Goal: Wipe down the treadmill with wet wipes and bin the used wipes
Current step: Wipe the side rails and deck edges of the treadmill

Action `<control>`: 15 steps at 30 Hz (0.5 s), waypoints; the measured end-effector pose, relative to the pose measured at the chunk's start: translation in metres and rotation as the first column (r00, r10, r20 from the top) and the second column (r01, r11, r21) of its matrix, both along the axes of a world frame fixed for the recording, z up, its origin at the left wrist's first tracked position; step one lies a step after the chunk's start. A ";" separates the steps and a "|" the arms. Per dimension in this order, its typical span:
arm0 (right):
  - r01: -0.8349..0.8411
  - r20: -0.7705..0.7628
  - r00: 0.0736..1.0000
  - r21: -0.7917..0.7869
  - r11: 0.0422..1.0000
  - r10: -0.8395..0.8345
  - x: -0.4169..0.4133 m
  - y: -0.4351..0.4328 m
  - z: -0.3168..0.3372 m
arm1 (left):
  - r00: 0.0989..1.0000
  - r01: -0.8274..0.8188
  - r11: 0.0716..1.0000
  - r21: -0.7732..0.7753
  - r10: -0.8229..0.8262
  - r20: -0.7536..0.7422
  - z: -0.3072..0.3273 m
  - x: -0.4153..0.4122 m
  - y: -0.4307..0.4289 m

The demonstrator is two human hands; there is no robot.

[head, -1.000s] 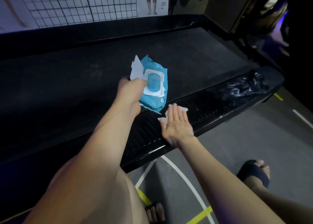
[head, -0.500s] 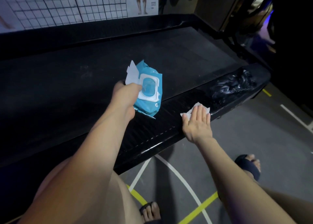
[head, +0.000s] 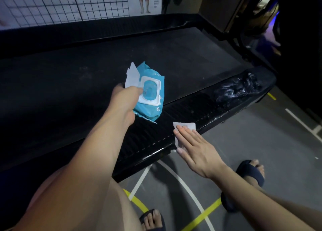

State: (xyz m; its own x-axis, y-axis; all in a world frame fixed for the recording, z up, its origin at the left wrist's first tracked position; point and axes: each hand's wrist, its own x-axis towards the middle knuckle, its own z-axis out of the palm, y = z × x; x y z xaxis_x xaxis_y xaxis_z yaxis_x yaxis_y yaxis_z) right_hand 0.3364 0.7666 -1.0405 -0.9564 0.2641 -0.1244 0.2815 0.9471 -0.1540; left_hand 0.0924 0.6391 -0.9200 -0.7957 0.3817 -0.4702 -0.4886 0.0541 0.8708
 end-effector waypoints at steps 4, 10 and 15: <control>0.072 -0.040 0.996 -0.064 0.995 -0.075 -0.001 0.015 0.005 | 1.000 0.005 1.000 0.013 -0.005 -0.005 0.001 -0.001 0.003; 0.169 -0.037 0.984 -0.116 0.979 -0.174 -0.054 0.006 0.004 | 1.000 0.011 1.000 0.004 -0.011 -0.015 0.003 0.003 0.006; 0.137 0.022 0.990 -0.048 0.989 -0.136 -0.062 -0.001 0.002 | 1.000 0.003 1.000 -0.013 -0.003 -0.009 0.003 0.006 0.003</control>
